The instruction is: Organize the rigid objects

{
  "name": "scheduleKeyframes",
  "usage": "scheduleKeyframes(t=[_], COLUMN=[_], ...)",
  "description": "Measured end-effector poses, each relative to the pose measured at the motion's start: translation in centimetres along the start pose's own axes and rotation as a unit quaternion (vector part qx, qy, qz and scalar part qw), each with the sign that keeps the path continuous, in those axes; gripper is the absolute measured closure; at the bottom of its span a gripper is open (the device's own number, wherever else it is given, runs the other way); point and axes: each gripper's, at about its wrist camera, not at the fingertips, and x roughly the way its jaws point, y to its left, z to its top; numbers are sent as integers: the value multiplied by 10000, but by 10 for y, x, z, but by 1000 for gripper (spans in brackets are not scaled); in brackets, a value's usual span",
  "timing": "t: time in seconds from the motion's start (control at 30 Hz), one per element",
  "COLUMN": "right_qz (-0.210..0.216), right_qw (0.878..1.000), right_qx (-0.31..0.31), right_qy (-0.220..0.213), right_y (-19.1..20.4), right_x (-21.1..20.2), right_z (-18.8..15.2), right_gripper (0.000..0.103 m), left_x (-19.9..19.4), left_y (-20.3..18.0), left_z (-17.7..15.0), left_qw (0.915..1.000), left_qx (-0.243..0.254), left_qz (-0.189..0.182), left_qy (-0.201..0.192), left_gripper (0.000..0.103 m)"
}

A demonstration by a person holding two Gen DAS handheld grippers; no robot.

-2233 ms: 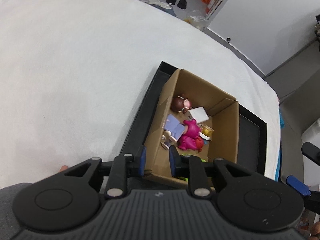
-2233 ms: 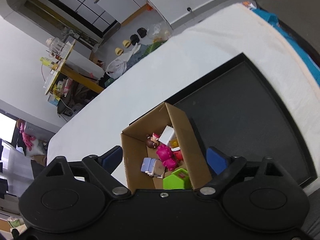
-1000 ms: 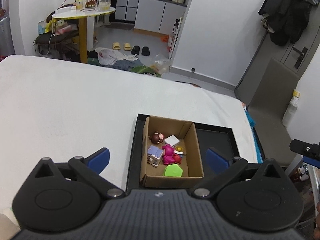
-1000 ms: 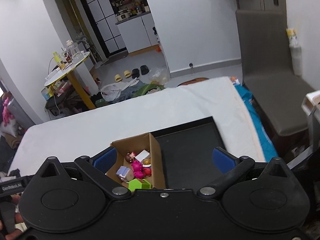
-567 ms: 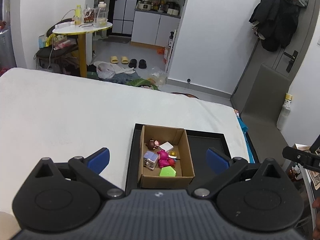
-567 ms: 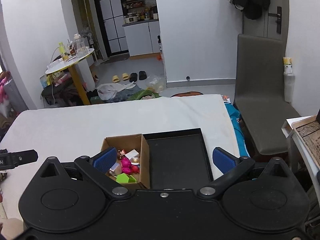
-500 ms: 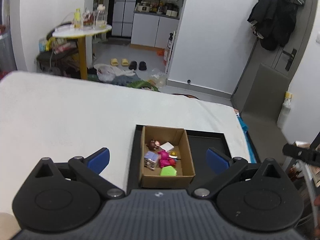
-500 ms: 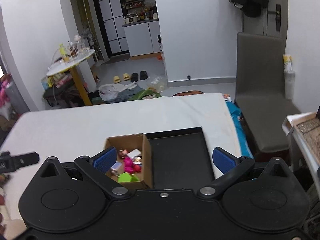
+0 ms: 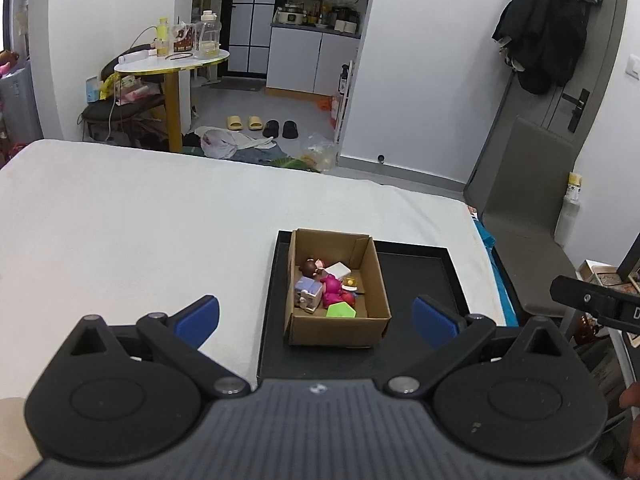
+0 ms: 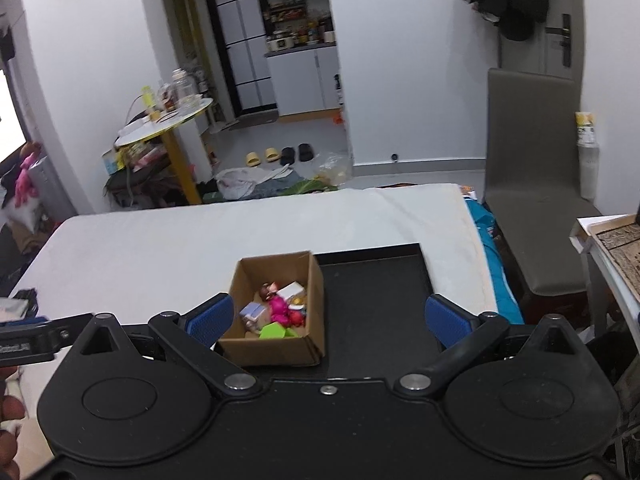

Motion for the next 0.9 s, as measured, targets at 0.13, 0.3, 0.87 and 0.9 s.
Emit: scheduleKeyframes(t=[0.13,0.3,0.87,0.9], right_qz=[21,25,21,26], right_qw=[10000,10000,9999,9999], right_qx=[-59,-71,-120,-134], right_qy=[-5,44,88,84], right_y=[6,9,11,11], right_x=[-1,1,2,2], right_z=[-2,-6,-8,-8], right_gripper=[0,0,0,0], left_x=[-1,1,-6,-7], left_y=[-2,-3,-14,-13], left_z=[-4,-7,-10,-10], left_qw=[10000,9997,9997,9997], left_qx=[86,62,223,221], left_qz=[-36,-202,-105,-101], left_qy=[-6,89,-2,-6], left_gripper=[1,1,1,1])
